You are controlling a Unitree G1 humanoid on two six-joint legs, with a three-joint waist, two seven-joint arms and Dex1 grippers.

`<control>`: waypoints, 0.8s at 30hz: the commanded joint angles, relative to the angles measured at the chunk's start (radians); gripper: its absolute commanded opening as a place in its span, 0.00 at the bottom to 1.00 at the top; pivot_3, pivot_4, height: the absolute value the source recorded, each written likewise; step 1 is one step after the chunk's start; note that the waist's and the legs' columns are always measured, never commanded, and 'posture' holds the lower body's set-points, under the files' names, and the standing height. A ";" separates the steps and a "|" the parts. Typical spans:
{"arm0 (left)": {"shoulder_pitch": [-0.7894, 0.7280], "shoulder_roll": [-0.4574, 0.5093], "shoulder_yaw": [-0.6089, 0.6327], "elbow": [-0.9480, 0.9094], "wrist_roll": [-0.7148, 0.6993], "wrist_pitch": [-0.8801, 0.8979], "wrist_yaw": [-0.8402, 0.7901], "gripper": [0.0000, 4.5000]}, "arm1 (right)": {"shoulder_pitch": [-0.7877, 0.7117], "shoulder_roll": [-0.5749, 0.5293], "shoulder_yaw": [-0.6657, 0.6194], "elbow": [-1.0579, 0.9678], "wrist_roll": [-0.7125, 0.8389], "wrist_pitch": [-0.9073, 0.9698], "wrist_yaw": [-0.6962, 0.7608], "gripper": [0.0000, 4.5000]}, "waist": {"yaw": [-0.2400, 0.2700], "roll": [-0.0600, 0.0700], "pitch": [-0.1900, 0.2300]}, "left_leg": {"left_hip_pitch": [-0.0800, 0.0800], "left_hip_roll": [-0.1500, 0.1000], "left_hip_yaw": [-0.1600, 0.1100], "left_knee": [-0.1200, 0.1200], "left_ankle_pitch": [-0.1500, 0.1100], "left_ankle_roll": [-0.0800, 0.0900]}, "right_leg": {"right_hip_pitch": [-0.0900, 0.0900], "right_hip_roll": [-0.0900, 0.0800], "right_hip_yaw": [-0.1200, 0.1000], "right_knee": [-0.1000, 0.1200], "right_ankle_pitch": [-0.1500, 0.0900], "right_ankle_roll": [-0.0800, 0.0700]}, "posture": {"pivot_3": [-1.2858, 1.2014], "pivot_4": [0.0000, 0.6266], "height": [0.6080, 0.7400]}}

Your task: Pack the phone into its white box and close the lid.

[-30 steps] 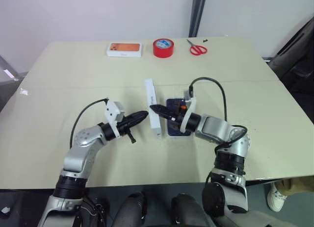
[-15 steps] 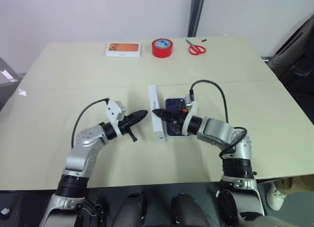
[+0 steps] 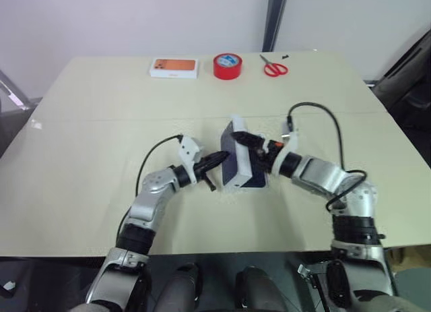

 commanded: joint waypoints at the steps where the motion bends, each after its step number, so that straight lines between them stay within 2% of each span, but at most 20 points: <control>1: -0.042 -0.034 -0.019 0.019 0.012 -0.031 -0.004 0.00 | 0.001 -0.132 -0.034 -0.041 -0.194 -0.056 0.152 0.99 | 0.001 0.000 0.000 | 0.000 0.000 0.000 0.000 0.000 0.000 | 0.001 0.000 0.000 0.000 0.000 0.000 | 0.52 0.24 0.95; 4: -0.056 -0.050 -0.027 0.050 0.024 -0.045 -0.013 0.00 | 0.033 -0.262 0.053 -0.070 -0.478 -0.167 0.300 0.99 | 0.001 0.000 0.000 | 0.000 0.000 0.000 0.000 0.000 0.000 | 0.001 0.000 0.000 0.000 0.000 0.000 | 0.52 0.24 0.95; 7: -0.060 -0.052 -0.024 0.060 0.029 -0.055 -0.017 0.00 | 0.059 -0.294 0.104 -0.101 -0.624 -0.234 0.401 0.99 | -0.008 0.000 0.000 | 0.000 0.001 0.001 0.000 0.000 0.000 | 0.000 0.001 0.000 0.000 0.000 0.001 | 0.52 0.24 0.95; 8: -0.061 -0.049 -0.020 0.060 0.027 -0.054 -0.018 0.00 | 0.069 -0.303 0.131 -0.120 -0.678 -0.253 0.426 0.94 | -0.010 0.000 0.000 | 0.001 0.002 0.001 0.000 0.000 0.000 | 0.000 0.002 0.000 0.000 0.000 0.001 | 0.52 0.24 0.95; 10: -0.059 -0.034 -0.010 0.047 0.027 -0.043 -0.020 0.00 | 0.080 -0.320 0.200 -0.150 -0.808 -0.298 0.465 0.80 | -0.008 0.000 0.000 | 0.001 0.003 0.002 0.000 0.000 0.000 | 0.000 0.002 0.001 0.000 0.000 0.000 | 0.52 0.24 0.95; 14: -0.035 0.018 0.023 -0.031 0.004 0.007 -0.014 0.00 | 0.077 -0.334 0.325 -0.168 -1.055 -0.421 0.538 0.34 | -0.002 -0.001 0.000 | 0.000 0.002 0.001 0.001 0.000 0.000 | 0.000 0.002 0.001 0.000 0.000 0.001 | 0.52 0.24 0.95; 17: -0.006 0.064 0.048 -0.083 -0.005 0.056 0.005 0.00 | 0.066 -0.308 0.350 -0.144 -1.144 -0.464 0.575 0.00 | 0.002 -0.001 0.000 | 0.000 0.002 0.001 0.001 0.000 0.000 | 0.000 0.001 0.001 0.000 0.000 0.001 | 0.52 0.24 0.95; 24: 0.000 0.087 0.050 -0.037 0.031 0.172 0.083 0.00 | 0.070 -0.265 0.370 -0.137 -1.257 -0.485 0.654 0.00 | 0.003 -0.001 0.000 | 0.000 0.001 0.000 0.001 0.000 0.000 | 0.000 0.001 0.000 0.000 0.000 0.000 | 0.52 0.24 0.95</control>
